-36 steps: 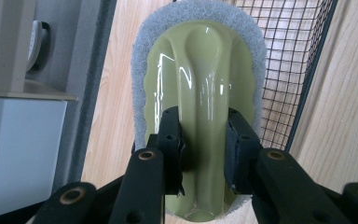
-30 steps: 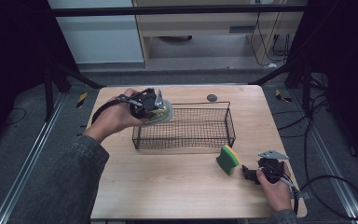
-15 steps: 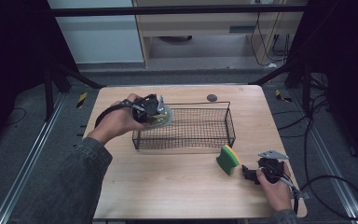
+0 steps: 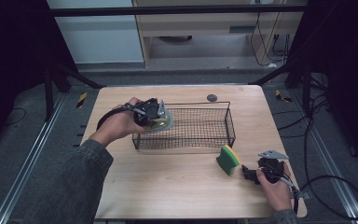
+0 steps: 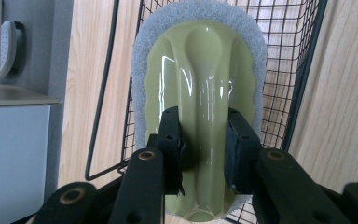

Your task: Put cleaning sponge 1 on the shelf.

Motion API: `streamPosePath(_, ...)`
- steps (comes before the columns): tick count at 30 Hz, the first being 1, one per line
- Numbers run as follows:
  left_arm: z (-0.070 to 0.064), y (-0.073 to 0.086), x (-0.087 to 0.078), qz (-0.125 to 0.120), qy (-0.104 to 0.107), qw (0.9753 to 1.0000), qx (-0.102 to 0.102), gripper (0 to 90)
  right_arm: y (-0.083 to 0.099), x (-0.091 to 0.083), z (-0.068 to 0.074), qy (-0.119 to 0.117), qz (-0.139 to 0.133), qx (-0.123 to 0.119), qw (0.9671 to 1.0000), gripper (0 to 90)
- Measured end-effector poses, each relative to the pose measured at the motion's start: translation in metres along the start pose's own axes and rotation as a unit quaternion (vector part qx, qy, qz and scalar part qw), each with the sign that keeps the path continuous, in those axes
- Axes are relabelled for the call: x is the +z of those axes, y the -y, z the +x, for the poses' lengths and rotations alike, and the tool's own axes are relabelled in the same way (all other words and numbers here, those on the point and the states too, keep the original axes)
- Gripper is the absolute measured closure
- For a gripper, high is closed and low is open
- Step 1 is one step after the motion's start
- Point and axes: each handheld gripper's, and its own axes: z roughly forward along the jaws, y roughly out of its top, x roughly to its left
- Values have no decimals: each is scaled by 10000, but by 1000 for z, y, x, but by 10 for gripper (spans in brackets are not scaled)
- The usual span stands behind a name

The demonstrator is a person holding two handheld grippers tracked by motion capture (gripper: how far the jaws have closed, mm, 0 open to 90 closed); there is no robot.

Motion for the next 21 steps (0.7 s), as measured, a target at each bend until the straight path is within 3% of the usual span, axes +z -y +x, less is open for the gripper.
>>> streamPosePath(21,-4,10,17,85,162,9998,-24,708,0,0,0,-11,-3,11,10000,5)
